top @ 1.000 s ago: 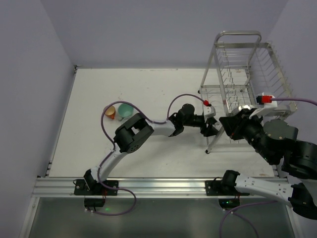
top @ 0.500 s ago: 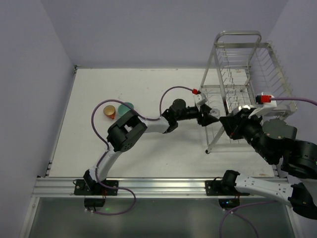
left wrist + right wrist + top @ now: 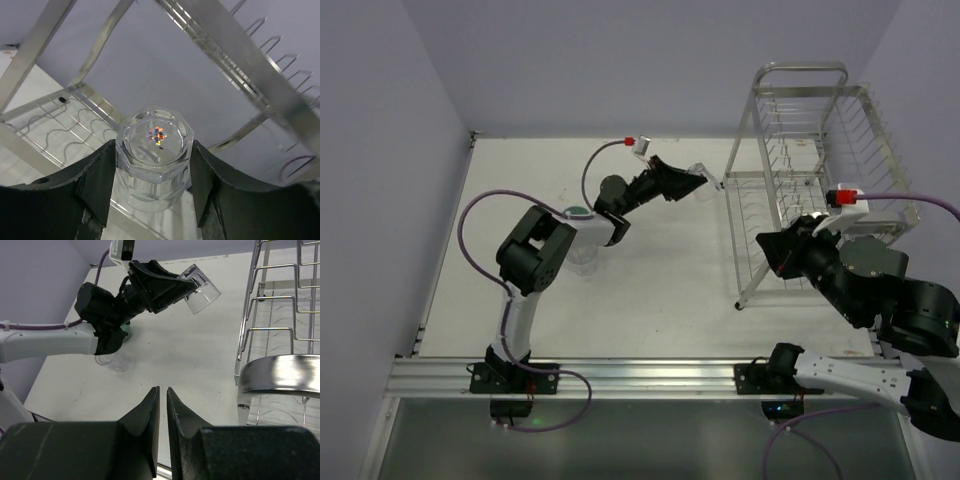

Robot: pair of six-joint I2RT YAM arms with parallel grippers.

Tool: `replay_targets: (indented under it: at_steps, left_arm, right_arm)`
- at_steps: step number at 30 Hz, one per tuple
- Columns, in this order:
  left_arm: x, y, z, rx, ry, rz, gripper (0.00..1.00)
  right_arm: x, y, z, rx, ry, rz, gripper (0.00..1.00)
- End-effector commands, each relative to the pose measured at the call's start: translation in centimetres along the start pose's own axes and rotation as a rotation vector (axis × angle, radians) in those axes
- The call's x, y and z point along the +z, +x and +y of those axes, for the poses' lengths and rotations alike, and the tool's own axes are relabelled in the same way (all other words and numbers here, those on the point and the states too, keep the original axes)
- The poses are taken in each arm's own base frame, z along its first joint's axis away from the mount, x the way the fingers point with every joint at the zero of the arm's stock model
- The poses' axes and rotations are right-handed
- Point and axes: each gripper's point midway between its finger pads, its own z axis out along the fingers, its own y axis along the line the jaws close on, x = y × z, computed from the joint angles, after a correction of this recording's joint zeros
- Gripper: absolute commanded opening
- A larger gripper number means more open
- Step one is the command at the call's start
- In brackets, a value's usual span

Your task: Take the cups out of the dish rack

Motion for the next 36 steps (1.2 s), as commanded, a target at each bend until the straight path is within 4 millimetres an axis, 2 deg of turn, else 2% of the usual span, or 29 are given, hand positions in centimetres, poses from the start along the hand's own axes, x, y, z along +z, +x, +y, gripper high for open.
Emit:
replay_targets:
  at_steps: [1,3,4,5,6,7,8,9,10,11,12,14,15,16,18,20,21,22,23,24,25,26,28,34,36]
  left_arm:
    - [-3.0,-6.5,-5.0,-0.232,0.100,-0.156,0.00]
    - [-5.3,-8.7,-6.4,-0.281,0.140,-0.217,0.00]
    - [-6.4,-9.6,-7.0,-0.358,0.153,-0.250,0.00]
    - [-8.0,-9.3,-7.1,-0.384,0.154,-0.267,0.00]
    - [-9.1,-10.7,-8.5,-0.382,0.177,-0.295,0.00]
    - [-10.1,-11.3,-9.4,-0.402,0.197,-0.316,0.00]
    - [-11.2,-10.9,-9.4,-0.417,0.174,-0.319,0.00]
    - [-12.1,-12.2,-11.3,-0.390,0.198,-0.341,0.00]
    - [-12.8,-12.6,-11.9,-0.383,0.193,-0.361,0.00]
    - [-13.7,-12.2,-11.9,-0.385,0.165,-0.366,0.00]
    - [-14.5,-13.5,-14.1,-0.340,0.196,-0.386,0.00]
    - [-15.1,-13.9,-15.2,-0.285,0.184,-0.391,0.00]
    - [-15.8,-14.7,-17.1,-0.240,0.212,-0.402,0.00]
    - [-16.1,-14.9,-17.9,-0.204,0.220,-0.403,0.00]
    - [-17.1,-15.5,-20.5,-0.119,0.264,-0.419,0.00]
    - [-18.2,-15.7,-22.6,-0.045,0.309,-0.435,0.00]
    - [-19.1,-16.1,-24.3,0.003,0.338,-0.451,0.00]
    - [-19.5,-15.8,-24.7,0.040,0.337,-0.453,0.00]
    - [-19.8,-15.7,-25.1,0.059,0.338,-0.455,0.00]
    - [-20.5,-15.8,-26.5,0.107,0.359,-0.469,0.00]
    - [-20.9,-15.5,-26.9,0.124,0.365,-0.469,0.00]
    - [-21.3,-15.4,-27.4,0.145,0.376,-0.473,0.00]
    - [-22.2,-15.1,-29.2,0.222,0.418,-0.480,0.00]
    - [-23.5,-13.5,-32.1,0.397,0.509,-0.452,0.00]
    - [-23.9,-13.1,-32.5,0.422,0.522,-0.445,0.00]
  right_arm:
    - [1.6,-0.5,2.2,0.001,-0.040,-0.017,0.12]
    - [2.2,-0.8,3.3,-0.005,-0.058,-0.014,0.11]
    - [2.4,-1.1,4.1,0.006,-0.086,-0.019,0.11]
    - [2.5,-1.4,4.8,0.014,-0.106,-0.021,0.11]
    - [2.6,-1.6,5.4,0.023,-0.125,-0.023,0.11]
    - [3.0,-1.9,6.2,0.039,-0.144,-0.027,0.12]
    - [3.1,-2.0,6.9,0.063,-0.170,-0.025,0.13]
    - [3.2,-2.1,7.4,0.078,-0.183,-0.025,0.15]
    - [3.6,-2.2,8.2,0.095,-0.198,-0.026,0.16]
    - [3.7,-2.1,9.1,0.127,-0.230,-0.013,0.17]
    - [3.9,-2.1,9.8,0.143,-0.247,-0.007,0.18]
    - [4.5,-2.2,11.6,0.210,-0.296,0.002,0.22]
    - [4.7,-2.1,12.4,0.239,-0.316,0.017,0.23]
    - [4.9,-2.5,13.3,0.269,-0.345,0.016,0.25]
    - [5.3,-2.5,15.2,0.350,-0.405,0.042,0.34]
    - [5.6,-2.6,16.2,0.420,-0.439,0.060,0.45]
    - [5.5,-2.7,16.5,0.448,-0.455,0.058,0.48]
    - [5.1,-3.6,17.2,0.483,-0.503,0.035,0.48]
    - [5.3,-3.2,17.2,0.519,-0.510,0.042,0.48]
    - [4.6,-3.8,17.0,0.553,-0.530,0.021,0.50]
    - [4.0,-4.9,17.4,0.590,-0.583,-0.013,0.52]
    - [4.5,-4.4,17.1,0.629,-0.584,-0.008,0.56]
    - [3.5,-5.5,17.3,0.689,-0.651,-0.035,0.66]
    - [4.3,-4.8,19.8,0.768,-0.766,0.109,0.66]
    - [4.7,-3.7,20.3,0.799,-0.801,0.177,0.64]
